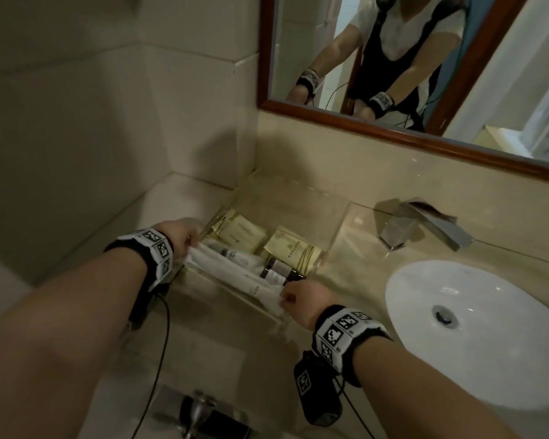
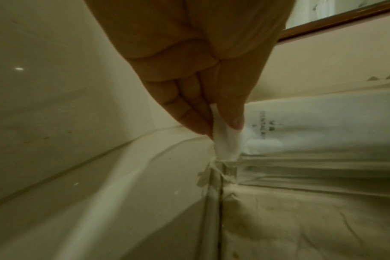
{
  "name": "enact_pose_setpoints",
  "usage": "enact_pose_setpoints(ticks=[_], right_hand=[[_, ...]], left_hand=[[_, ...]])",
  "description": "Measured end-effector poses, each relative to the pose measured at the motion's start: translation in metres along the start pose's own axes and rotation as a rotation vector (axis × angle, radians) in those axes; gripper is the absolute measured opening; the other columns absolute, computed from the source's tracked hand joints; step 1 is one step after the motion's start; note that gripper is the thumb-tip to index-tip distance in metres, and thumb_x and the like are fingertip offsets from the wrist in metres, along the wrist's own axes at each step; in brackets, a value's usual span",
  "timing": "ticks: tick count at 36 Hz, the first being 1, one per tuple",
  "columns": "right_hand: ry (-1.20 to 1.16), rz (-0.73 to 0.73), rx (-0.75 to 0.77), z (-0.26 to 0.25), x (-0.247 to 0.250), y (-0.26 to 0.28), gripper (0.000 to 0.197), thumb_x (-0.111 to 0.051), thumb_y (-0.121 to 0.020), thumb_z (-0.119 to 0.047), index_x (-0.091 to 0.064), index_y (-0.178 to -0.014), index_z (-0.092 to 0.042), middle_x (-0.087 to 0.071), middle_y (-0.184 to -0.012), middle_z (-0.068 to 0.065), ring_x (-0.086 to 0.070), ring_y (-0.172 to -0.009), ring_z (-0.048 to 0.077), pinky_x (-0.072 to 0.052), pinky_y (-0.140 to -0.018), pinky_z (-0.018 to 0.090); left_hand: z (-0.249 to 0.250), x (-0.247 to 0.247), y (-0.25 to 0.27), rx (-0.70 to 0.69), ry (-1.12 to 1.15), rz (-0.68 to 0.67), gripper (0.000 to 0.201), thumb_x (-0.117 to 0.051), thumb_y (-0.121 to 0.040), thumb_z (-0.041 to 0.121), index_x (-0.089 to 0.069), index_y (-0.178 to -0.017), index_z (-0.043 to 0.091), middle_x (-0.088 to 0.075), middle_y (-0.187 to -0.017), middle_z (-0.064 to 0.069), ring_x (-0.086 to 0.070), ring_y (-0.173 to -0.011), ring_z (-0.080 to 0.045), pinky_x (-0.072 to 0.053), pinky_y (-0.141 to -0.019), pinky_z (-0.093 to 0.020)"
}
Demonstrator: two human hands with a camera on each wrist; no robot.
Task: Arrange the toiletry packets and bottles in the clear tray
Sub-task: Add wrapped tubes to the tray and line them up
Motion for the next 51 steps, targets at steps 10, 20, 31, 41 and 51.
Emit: enact_pose_setpoints(ticks=[10, 20, 31, 41, 51], right_hand=[[0.107, -0.120, 0.033, -0.007, -0.008, -0.003, 0.022, -0.046, -0.097, -0.025, -0.066, -0.103, -0.017, -0.062, -0.105, 0.002, -0.058, -0.097, 0.020, -0.045, -0.080, 0.027], [0.144, -0.011, 0.052, -0.013, -0.004, -0.001, 0.037, -0.033, -0.101, -0.036, -0.062, -0.089, -0.015, -0.051, -0.084, 0.001, -0.048, -0.079, 0.018, -0.037, -0.066, 0.024], [0.202, -0.007, 0.070, -0.009, -0.017, -0.012, 0.038, -0.037, -0.099, -0.039, -0.066, -0.096, -0.015, -0.052, -0.089, 0.000, -0.052, -0.081, 0.019, -0.039, -0.067, 0.025], [0.368, -0.100, -0.008, -0.018, -0.019, -0.021, 0.042, -0.036, -0.101, -0.038, -0.061, -0.122, -0.011, -0.059, -0.111, 0.006, -0.053, -0.087, 0.019, -0.047, -0.074, 0.029], [0.368, -0.179, -0.068, -0.020, -0.016, -0.020, 0.040, -0.042, -0.099, -0.038, -0.063, -0.115, -0.008, -0.054, -0.091, 0.003, -0.054, -0.081, 0.018, -0.049, -0.073, 0.028]], left_hand=[[-0.001, -0.002, 0.001, 0.007, -0.075, -0.024, 0.024, -0.060, -0.085, 0.014, -0.063, -0.108, 0.010, -0.064, -0.118, -0.009, -0.058, -0.112, -0.025, -0.045, -0.088, -0.023], [0.005, -0.002, -0.006, -0.063, -0.077, 0.033, 0.024, -0.060, -0.088, 0.016, -0.064, -0.111, 0.016, -0.062, -0.120, -0.006, -0.060, -0.109, -0.023, -0.045, -0.092, -0.028], [0.008, -0.007, -0.008, -0.101, -0.209, 0.002, 0.013, -0.052, -0.085, 0.006, -0.058, -0.096, 0.011, -0.058, -0.118, -0.011, -0.058, -0.095, -0.027, -0.040, -0.076, -0.027], [0.016, -0.012, -0.015, -0.041, -0.449, -0.095, 0.026, -0.049, -0.088, 0.013, -0.063, -0.110, 0.012, -0.062, -0.120, -0.008, -0.059, -0.110, -0.026, -0.047, -0.092, -0.032], [0.018, -0.016, -0.015, -0.040, -0.544, -0.133, 0.030, -0.063, -0.082, 0.019, -0.064, -0.112, 0.019, -0.060, -0.125, -0.003, -0.060, -0.112, -0.023, -0.051, -0.092, -0.033]])
Point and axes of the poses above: each hand's wrist, its own y-axis away from the middle knuckle, its own x-axis out of the back of the hand, z = x × y, the point moved 6 cm from there along -y, towards the middle knuckle
